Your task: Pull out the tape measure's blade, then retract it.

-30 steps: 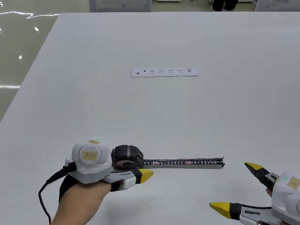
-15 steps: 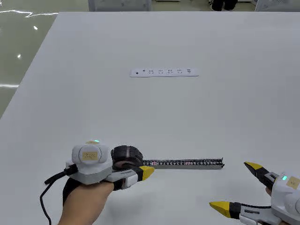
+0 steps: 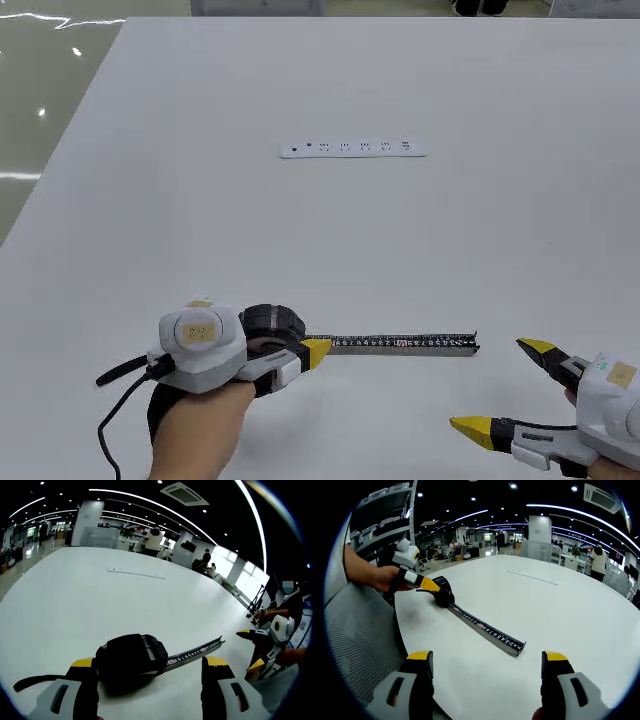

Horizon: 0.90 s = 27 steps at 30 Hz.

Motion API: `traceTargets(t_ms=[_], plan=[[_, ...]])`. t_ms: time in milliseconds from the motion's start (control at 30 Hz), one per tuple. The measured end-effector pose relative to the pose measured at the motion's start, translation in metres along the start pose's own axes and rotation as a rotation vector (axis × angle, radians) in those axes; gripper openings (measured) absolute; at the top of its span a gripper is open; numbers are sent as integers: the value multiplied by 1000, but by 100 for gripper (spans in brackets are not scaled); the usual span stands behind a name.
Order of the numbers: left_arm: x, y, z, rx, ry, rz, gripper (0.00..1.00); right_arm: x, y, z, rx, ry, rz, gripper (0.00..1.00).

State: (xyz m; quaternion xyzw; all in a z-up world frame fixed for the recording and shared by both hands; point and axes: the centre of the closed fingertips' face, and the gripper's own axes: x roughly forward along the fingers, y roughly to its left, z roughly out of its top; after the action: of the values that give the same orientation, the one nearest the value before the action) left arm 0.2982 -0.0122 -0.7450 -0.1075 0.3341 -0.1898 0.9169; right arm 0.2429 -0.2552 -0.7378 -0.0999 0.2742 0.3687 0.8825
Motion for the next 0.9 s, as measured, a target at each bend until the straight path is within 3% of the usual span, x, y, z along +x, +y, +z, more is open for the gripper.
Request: traceTargets(t_ms=[900], plan=[[8,17,-3,-33,-44,130,68,8,-17,-1,-66,53,42,65]])
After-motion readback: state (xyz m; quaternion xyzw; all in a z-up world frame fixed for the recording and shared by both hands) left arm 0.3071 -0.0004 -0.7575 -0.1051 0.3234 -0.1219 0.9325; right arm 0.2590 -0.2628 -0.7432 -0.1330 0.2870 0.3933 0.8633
